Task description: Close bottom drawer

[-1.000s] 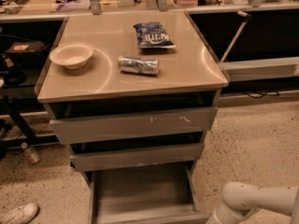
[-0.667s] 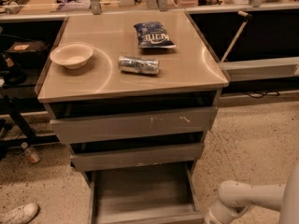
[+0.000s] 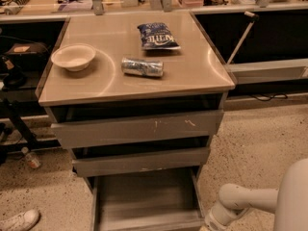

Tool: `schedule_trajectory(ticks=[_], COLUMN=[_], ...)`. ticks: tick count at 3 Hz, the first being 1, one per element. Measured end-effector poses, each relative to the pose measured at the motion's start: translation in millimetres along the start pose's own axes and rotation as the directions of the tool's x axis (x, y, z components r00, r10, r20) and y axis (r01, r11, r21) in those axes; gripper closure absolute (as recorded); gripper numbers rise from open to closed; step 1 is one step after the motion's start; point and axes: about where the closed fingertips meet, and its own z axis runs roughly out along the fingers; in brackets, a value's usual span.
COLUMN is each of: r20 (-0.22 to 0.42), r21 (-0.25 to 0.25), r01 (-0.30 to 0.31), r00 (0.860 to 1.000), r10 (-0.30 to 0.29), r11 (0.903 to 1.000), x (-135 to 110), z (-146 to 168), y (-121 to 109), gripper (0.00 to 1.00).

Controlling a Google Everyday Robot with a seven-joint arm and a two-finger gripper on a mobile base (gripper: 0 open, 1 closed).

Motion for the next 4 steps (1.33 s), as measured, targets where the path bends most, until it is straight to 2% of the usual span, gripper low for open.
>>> schedule_trajectory(ticks=[1, 2, 3, 4], r20=[0.005, 0.007, 0.017, 0.028], r21=[-0.011, -0.027, -0.04, -0.03], r01=[-0.006, -0.015, -0.051, -0.076], r00=[1.0, 1.0, 0.998, 0.997], r10=[0.006, 0.015, 0.052, 0.076], r11=[0.9999, 0.9995, 0.9979, 0.9967], x=[-5, 1, 8, 6], z=[27, 36, 55, 65], y=[-16, -16, -23, -32], gripper=[1.0, 1.0, 1.0, 1.0])
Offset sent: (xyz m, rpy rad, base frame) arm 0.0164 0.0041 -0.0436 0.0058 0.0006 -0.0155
